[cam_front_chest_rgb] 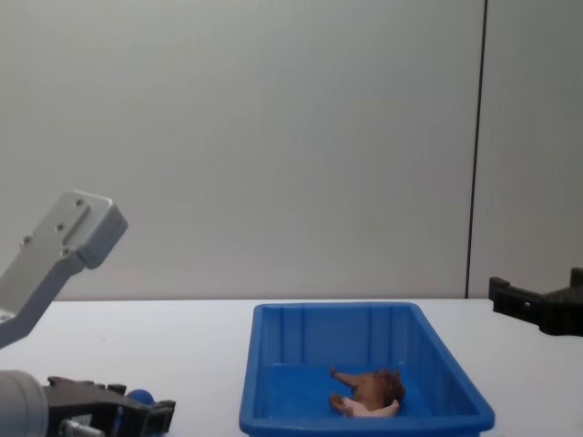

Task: Pick up the two dolls from the table and place them into the box.

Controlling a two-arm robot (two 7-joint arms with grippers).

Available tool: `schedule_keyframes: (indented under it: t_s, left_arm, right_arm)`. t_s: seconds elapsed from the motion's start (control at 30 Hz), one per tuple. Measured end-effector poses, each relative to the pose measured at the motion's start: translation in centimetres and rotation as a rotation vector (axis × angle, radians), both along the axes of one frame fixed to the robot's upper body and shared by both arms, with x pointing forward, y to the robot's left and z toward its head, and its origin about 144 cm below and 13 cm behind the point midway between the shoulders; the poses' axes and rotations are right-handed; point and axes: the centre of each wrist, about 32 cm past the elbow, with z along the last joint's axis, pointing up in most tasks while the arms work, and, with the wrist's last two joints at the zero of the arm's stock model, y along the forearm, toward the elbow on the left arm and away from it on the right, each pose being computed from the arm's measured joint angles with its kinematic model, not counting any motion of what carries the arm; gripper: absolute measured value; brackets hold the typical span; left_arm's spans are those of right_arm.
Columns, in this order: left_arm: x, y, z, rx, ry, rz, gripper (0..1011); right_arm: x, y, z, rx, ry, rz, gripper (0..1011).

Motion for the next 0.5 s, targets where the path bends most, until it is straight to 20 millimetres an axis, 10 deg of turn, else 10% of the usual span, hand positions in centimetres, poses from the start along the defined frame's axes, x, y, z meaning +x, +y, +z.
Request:
schedule_keyframes:
  t_s: [0.5]
  left_arm:
    - [0.36,0.11,-0.30,0.000,0.006,-0.017,287]
  right_arm:
    - [0.00,0.00,0.00,0.000,0.000,0.000,1001]
